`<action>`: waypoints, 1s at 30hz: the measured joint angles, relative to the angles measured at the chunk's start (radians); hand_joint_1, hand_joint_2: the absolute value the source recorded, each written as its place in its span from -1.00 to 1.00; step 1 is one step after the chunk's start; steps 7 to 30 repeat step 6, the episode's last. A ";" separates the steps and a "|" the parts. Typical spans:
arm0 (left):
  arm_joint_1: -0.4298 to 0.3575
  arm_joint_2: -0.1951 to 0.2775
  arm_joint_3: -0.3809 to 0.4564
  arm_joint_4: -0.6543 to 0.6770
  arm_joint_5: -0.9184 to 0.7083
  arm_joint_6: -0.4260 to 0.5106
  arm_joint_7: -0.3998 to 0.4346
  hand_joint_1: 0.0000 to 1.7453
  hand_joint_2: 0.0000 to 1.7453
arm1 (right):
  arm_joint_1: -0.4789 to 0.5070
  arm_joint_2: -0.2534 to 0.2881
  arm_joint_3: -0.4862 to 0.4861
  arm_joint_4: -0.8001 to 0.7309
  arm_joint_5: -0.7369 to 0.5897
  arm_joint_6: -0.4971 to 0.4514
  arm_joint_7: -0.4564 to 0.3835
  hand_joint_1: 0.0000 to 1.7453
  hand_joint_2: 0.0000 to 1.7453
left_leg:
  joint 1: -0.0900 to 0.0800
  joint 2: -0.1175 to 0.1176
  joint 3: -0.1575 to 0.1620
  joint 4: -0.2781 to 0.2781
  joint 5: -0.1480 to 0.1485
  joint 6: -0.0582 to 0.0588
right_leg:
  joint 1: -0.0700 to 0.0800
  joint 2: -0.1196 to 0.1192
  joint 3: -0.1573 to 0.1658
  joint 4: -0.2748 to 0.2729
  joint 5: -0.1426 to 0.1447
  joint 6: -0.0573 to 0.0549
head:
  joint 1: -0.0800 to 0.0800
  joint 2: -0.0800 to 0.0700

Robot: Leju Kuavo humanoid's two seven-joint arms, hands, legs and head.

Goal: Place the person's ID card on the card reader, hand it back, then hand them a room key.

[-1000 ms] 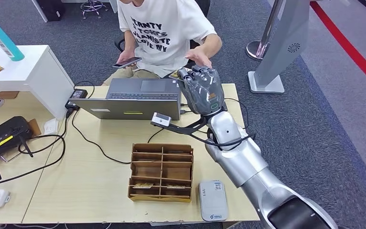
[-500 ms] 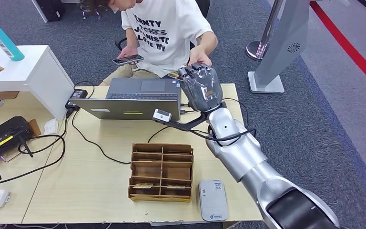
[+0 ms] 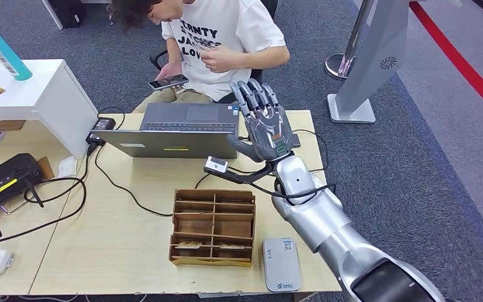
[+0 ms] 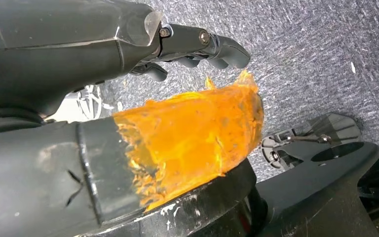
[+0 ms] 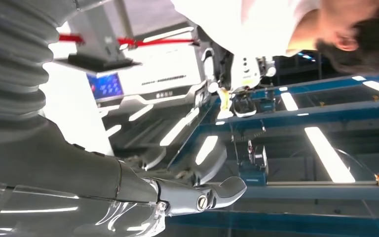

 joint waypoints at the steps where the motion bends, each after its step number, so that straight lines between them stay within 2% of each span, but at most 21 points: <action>1: 0.002 0.000 0.000 0.000 0.005 0.003 -0.002 -1.00 -1.00 | 0.023 0.000 -0.005 -0.030 -0.011 0.000 -0.013 -1.00 -1.00 | 0.000 0.000 0.000 0.000 0.000 0.000 | 0.000 0.000 0.000 0.000 0.000 0.000 | 0.000 0.000; 6: 0.013 0.000 0.003 0.000 0.027 0.013 -0.006 -1.00 -1.00 | 0.140 0.001 -0.048 -0.200 -0.081 -0.001 -0.098 -1.00 -1.00 | 0.000 0.000 0.000 0.000 0.000 0.000 | 0.000 0.000 0.000 0.000 0.000 0.000 | 0.000 0.000; 30: 0.013 0.000 0.003 0.000 0.027 0.013 -0.006 -1.00 -1.00 | 0.140 0.001 -0.048 -0.200 -0.081 -0.001 -0.098 -1.00 -1.00 | 0.000 0.000 0.000 0.000 0.000 0.000 | 0.000 0.000 0.000 0.000 0.000 0.000 | 0.000 0.000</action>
